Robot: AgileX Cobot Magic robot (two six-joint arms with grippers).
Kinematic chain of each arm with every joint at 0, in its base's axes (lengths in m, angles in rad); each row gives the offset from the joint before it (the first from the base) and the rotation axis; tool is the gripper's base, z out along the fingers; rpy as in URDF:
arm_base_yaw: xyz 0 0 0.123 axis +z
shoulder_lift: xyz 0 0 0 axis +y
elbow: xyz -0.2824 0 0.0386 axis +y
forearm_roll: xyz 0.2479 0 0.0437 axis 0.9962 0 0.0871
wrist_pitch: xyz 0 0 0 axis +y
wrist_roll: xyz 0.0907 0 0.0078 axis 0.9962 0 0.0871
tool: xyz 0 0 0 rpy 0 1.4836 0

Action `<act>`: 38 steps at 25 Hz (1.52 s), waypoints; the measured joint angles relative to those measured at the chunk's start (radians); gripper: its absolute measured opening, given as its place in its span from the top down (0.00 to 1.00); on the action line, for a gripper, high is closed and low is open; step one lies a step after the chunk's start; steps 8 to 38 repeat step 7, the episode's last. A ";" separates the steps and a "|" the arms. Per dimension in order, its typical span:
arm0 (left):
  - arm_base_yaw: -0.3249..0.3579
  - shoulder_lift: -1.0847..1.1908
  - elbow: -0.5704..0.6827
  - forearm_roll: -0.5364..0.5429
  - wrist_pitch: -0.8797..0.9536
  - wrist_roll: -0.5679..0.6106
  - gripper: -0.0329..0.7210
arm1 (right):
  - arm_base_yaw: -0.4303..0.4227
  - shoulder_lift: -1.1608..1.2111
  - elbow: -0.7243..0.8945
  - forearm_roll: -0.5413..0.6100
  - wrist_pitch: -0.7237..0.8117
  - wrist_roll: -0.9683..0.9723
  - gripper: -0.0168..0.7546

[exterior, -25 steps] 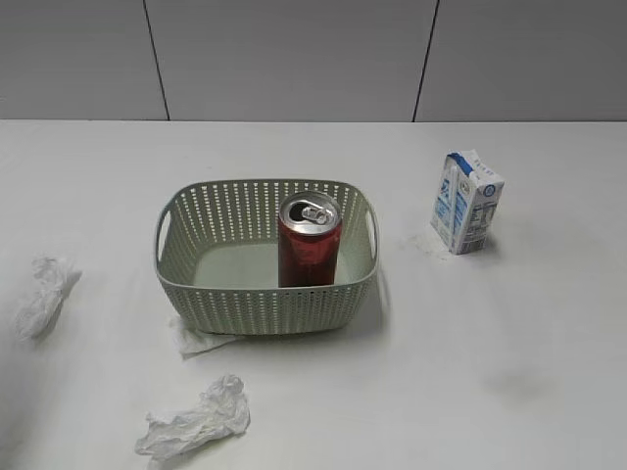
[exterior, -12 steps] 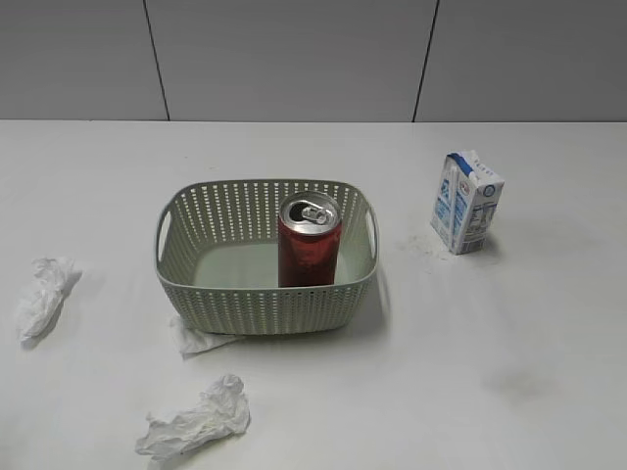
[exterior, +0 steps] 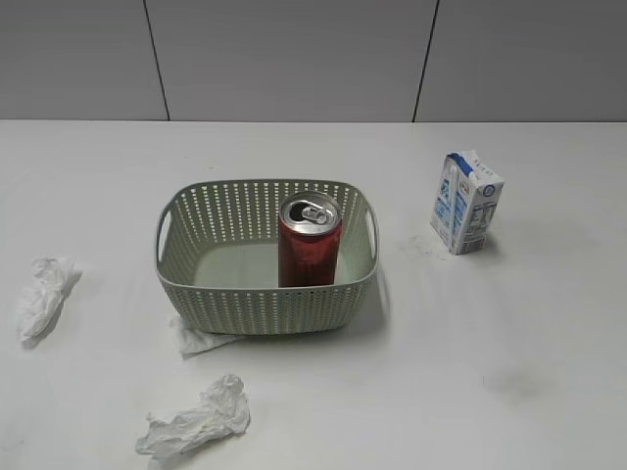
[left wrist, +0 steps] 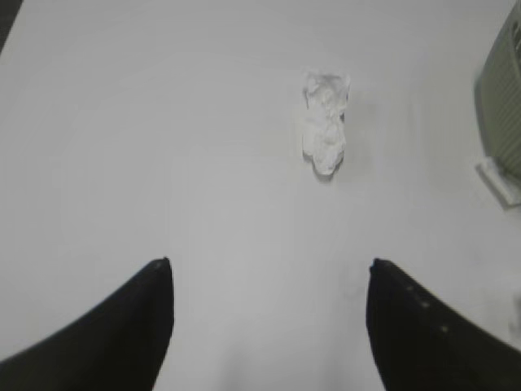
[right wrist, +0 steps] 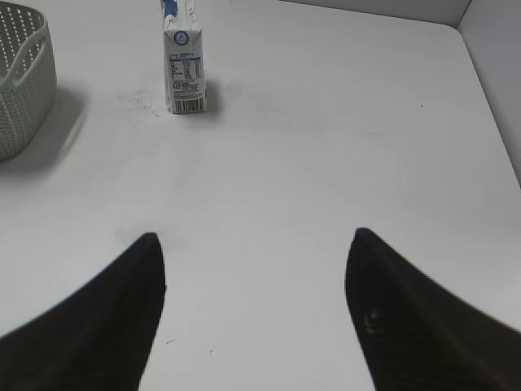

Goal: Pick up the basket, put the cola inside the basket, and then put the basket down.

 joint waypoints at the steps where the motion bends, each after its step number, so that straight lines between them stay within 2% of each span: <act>1: 0.000 -0.037 0.000 0.000 0.000 0.000 0.22 | 0.000 0.000 0.000 0.000 0.000 0.000 0.30; 7: 0.000 -0.217 0.004 0.002 0.000 0.000 0.22 | 0.000 0.000 0.000 0.000 -0.001 0.000 0.30; 38: 0.000 -0.217 0.004 0.002 0.000 0.000 0.22 | 0.000 0.000 0.000 0.000 -0.001 0.000 0.30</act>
